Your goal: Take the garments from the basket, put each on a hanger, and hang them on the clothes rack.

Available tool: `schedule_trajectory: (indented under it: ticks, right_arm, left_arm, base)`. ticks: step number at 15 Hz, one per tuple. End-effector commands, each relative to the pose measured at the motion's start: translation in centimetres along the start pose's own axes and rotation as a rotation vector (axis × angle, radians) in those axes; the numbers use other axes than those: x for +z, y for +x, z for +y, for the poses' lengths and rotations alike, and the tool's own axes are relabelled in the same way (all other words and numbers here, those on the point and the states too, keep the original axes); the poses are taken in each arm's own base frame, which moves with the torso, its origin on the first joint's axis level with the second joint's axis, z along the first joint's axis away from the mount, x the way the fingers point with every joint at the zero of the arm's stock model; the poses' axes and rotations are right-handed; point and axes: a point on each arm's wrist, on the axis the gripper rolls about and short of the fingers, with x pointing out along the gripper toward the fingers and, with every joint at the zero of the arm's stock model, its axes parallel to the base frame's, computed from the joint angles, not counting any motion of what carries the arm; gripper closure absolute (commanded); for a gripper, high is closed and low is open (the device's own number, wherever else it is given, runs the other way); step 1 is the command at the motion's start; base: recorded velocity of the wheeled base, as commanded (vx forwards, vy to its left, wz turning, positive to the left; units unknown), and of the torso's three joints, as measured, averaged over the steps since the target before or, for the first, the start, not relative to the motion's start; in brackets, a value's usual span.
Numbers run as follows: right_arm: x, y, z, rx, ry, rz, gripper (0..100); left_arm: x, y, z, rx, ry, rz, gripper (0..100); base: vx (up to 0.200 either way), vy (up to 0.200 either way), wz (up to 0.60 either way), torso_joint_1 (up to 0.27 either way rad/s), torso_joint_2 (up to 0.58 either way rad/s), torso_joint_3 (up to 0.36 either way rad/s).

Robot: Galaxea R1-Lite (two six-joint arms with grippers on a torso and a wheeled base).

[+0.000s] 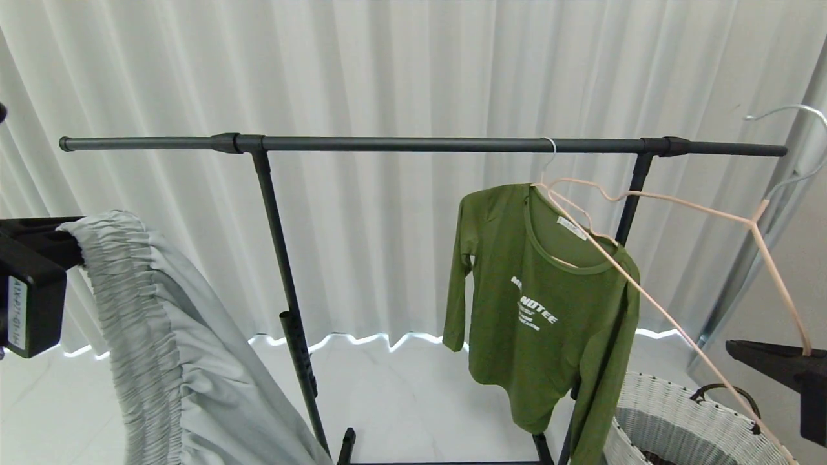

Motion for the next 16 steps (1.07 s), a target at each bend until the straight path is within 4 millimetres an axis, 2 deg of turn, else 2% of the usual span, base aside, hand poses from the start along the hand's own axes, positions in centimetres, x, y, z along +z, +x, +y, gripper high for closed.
schedule_trajectory:
  ticks: [1, 4, 10, 12, 16]
  right_arm:
    - [-0.1, 0.0, 0.5, 0.039, -0.018, 0.007, 100]
    - [-0.4, -0.1, 1.4, 0.107, -0.048, 0.017, 100]
    - [-1.8, -0.5, 3.9, 0.298, -0.112, 0.079, 100]
    - [-2.2, -1.2, 5.1, 0.408, -0.150, 0.090, 100]
    - [-3.0, -2.1, 7.6, 0.574, -0.177, 0.149, 100]
  left_arm:
    - [0.0, 0.0, 0.0, 0.001, 0.000, 0.001, 100]
    - [0.0, 0.1, -0.1, 0.000, 0.001, 0.003, 100]
    - [0.3, 0.4, -0.2, 0.001, -0.007, -0.025, 100]
    - [0.6, 1.0, -0.4, 0.023, 0.002, -0.001, 100]
    - [1.4, 4.0, -1.4, 0.138, 0.006, 0.107, 100]
  base:
    - [0.000, 0.200, 0.00, 0.002, 0.00, -0.002]
    - [0.000, 0.200, 0.00, 0.001, 0.00, -0.001]
    - [0.000, 0.000, 0.00, 0.000, 0.00, 0.000]
    - [0.000, 0.000, 0.00, 0.000, 0.00, 0.000]
    - [0.000, 0.000, 0.00, 0.000, 0.00, 0.000]
